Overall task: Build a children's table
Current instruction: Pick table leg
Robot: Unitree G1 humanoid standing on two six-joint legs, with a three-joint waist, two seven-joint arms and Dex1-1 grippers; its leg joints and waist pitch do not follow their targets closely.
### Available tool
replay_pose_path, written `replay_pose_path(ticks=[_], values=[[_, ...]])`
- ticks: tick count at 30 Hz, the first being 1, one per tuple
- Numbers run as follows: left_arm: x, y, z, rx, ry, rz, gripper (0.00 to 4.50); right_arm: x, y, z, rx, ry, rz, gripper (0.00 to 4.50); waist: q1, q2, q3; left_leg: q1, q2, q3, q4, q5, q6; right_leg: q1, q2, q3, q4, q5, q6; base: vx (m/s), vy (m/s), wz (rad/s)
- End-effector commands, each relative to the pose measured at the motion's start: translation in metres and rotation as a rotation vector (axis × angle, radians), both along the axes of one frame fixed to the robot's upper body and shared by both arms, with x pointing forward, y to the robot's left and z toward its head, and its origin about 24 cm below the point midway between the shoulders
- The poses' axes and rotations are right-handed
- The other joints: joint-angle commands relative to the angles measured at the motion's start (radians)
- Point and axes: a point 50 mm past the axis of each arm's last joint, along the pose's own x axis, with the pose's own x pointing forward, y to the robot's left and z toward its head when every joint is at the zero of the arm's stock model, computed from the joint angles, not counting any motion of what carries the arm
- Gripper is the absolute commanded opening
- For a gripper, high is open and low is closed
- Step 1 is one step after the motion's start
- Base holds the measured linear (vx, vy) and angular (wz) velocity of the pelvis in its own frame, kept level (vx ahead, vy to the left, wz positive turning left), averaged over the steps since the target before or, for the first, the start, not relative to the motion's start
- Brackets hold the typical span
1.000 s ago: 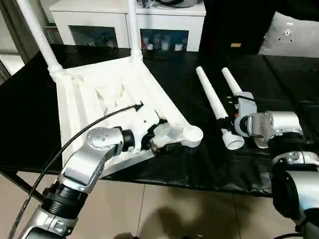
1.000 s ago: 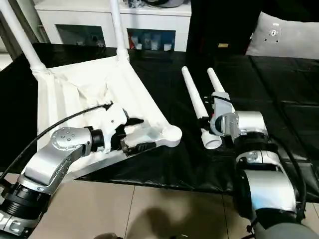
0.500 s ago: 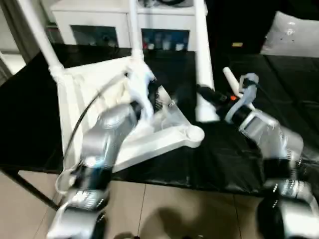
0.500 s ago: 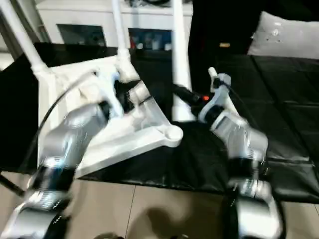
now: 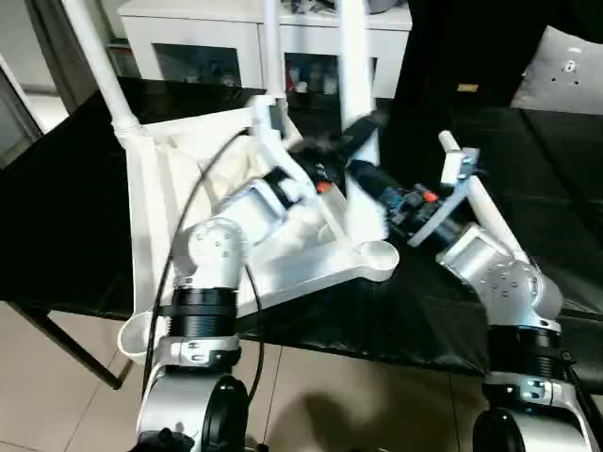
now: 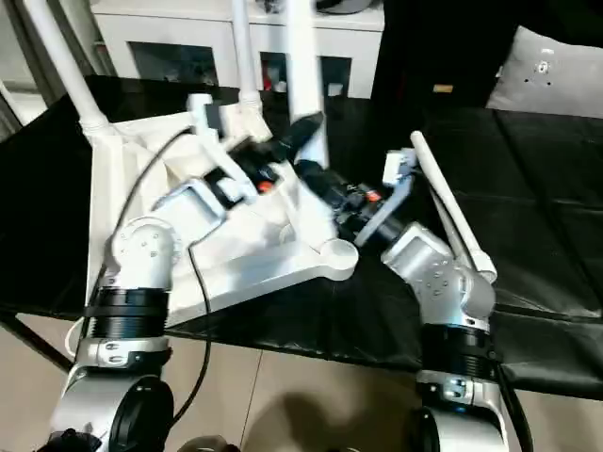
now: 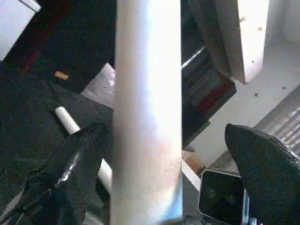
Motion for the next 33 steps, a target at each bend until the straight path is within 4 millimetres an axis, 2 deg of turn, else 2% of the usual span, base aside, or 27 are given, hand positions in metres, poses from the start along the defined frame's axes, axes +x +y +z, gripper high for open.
replay_pose_path(ticks=[1,2,3,4,6,7,9,10,11,14,15,16,18,19,21,25,28,29,33], values=[[-0.001,-0.003,0.006,0.022,-0.027,0.005,4.50,-0.001,0.003,0.007,-0.055,-0.060,-0.006,1.85,0.000,-0.026,-0.080,0.002,0.078,-0.033,-0.064,0.032,0.105,0.072,-0.103,0.078,-0.081,-0.245,-0.045,0.000,0.000,0.00],[0.001,-0.003,0.007,0.071,-0.063,0.059,4.50,0.001,0.007,0.005,-0.134,-0.088,-0.034,1.85,0.001,-0.025,-0.080,0.000,0.077,-0.034,-0.064,0.038,0.102,0.072,-0.105,0.077,-0.078,-0.240,-0.043,0.000,0.000,0.00],[0.002,-0.003,0.008,0.093,-0.077,0.081,4.50,0.001,0.008,0.005,-0.156,-0.098,-0.044,1.85,-0.002,-0.029,-0.078,0.000,0.075,-0.033,-0.065,0.035,0.099,0.071,-0.105,0.078,-0.080,-0.253,-0.032,0.000,0.000,0.00],[0.005,-0.003,0.009,0.145,-0.116,0.166,4.14,0.003,0.014,0.002,-0.213,-0.120,-0.061,1.85,-0.003,-0.029,-0.077,0.000,0.074,-0.033,-0.066,0.028,0.096,0.070,-0.105,0.077,-0.084,-0.275,-0.018,0.000,0.000,0.00],[0.006,-0.003,0.011,0.158,-0.134,0.230,4.14,0.003,0.020,0.001,-0.243,-0.135,-0.073,1.85,-0.007,-0.031,-0.076,0.001,0.074,-0.031,-0.067,0.015,0.091,0.072,-0.104,0.078,-0.087,-0.287,-0.006,0.000,0.000,0.00],[0.006,-0.003,0.012,0.174,-0.147,0.264,4.07,0.004,0.024,-0.001,-0.260,-0.146,-0.085,1.85,-0.008,-0.028,-0.076,0.002,0.076,-0.033,-0.068,0.011,0.088,0.070,-0.105,0.078,-0.086,-0.283,-0.008,0.000,0.000,0.00],[0.006,-0.004,0.013,0.189,-0.157,0.291,3.75,0.004,0.027,-0.002,-0.272,-0.155,-0.096,1.85,-0.009,-0.029,-0.076,0.003,0.078,-0.034,-0.068,0.011,0.088,0.070,-0.105,0.079,-0.083,-0.267,-0.015,0.000,0.000,0.00],[0.006,-0.004,0.013,0.201,-0.160,0.326,3.67,0.004,0.030,-0.003,-0.284,-0.162,-0.109,1.85,-0.007,-0.019,-0.077,0.003,0.079,-0.036,-0.067,0.012,0.087,0.069,-0.106,0.079,-0.080,-0.256,-0.020,0.000,0.000,0.00],[0.005,-0.005,0.012,0.198,-0.160,0.333,3.65,0.004,0.033,-0.004,-0.289,-0.168,-0.116,1.85,-0.010,-0.023,-0.077,0.003,0.081,-0.035,-0.067,0.009,0.088,0.068,-0.106,0.079,-0.081,-0.242,-0.028,0.000,0.000,0.00],[0.004,-0.009,0.011,0.190,-0.166,0.330,3.34,0.002,0.038,-0.006,-0.297,-0.182,-0.123,1.85,-0.010,-0.022,-0.077,0.004,0.081,-0.035,-0.067,0.006,0.096,0.069,-0.107,0.081,-0.079,-0.222,-0.051,0.000,0.000,0.00],[0.004,-0.010,0.010,0.194,-0.170,0.333,3.24,0.001,0.040,-0.007,-0.300,-0.185,-0.124,1.85,-0.007,-0.010,-0.077,0.004,0.081,-0.037,-0.067,0.005,0.095,0.069,-0.108,0.081,-0.077,-0.219,-0.055,0.000,0.000,0.00],[0.004,-0.010,0.010,0.199,-0.173,0.334,3.24,0.001,0.041,-0.007,-0.303,-0.189,-0.125,1.85,-0.010,-0.016,-0.078,0.004,0.083,-0.036,-0.067,0.001,0.096,0.069,-0.106,0.081,-0.078,-0.206,-0.057,0.000,0.000,0.00],[0.004,-0.011,0.010,0.204,-0.176,0.338,3.01,0.001,0.042,-0.008,-0.305,-0.192,-0.129,1.85,-0.010,-0.018,-0.078,0.004,0.081,-0.036,-0.067,-0.006,0.095,0.071,-0.107,0.081,-0.077,-0.202,-0.062,0.000,0.000,0.00],[0.004,-0.011,0.009,0.211,-0.177,0.345,2.89,0.001,0.041,-0.009,-0.306,-0.194,-0.141,1.85,-0.009,-0.012,-0.077,0.003,0.081,-0.037,-0.067,-0.009,0.093,0.071,-0.108,0.081,-0.077,-0.205,-0.063,0.000,0.000,0.00],[0.004,-0.010,0.009,0.212,-0.177,0.348,2.83,0.001,0.041,-0.009,-0.306,-0.195,-0.145,1.85,-0.011,-0.016,-0.076,0.003,0.080,-0.036,-0.068,-0.019,0.091,0.073,-0.107,0.081,-0.079,-0.215,-0.060,0.000,0.000,0.00],[0.004,-0.010,0.007,0.226,-0.182,0.353,2.46,0.002,0.040,-0.010,-0.310,-0.199,-0.157,1.85,-0.011,-0.011,-0.077,0.004,0.082,-0.038,-0.068,-0.025,0.089,0.071,-0.106,0.080,-0.079,-0.215,-0.060,0.000,0.000,0.00],[0.004,-0.010,0.006,0.227,-0.180,0.350,2.35,0.003,0.040,-0.010,-0.320,-0.204,-0.165,1.85,-0.011,-0.012,-0.078,0.003,0.082,-0.037,-0.067,-0.020,0.091,0.072,-0.107,0.082,-0.074,-0.184,-0.074,0.000,0.000,0.00],[0.004,-0.010,0.005,0.231,-0.179,0.352,2.13,0.003,0.040,-0.010,-0.320,-0.205,-0.168,1.85,-0.010,-0.012,-0.078,0.003,0.082,-0.037,-0.067,-0.020,0.092,0.072,-0.107,0.081,-0.074,-0.183,-0.077,0.000,0.000,0.00],[0.005,-0.009,0.004,0.241,-0.175,0.360,1.95,0.004,0.040,-0.010,-0.318,-0.207,-0.171,1.85,-0.011,-0.014,-0.078,0.004,0.084,-0.038,-0.067,-0.024,0.093,0.072,-0.107,0.082,-0.074,-0.184,-0.085,0.000,0.000,0.00]])
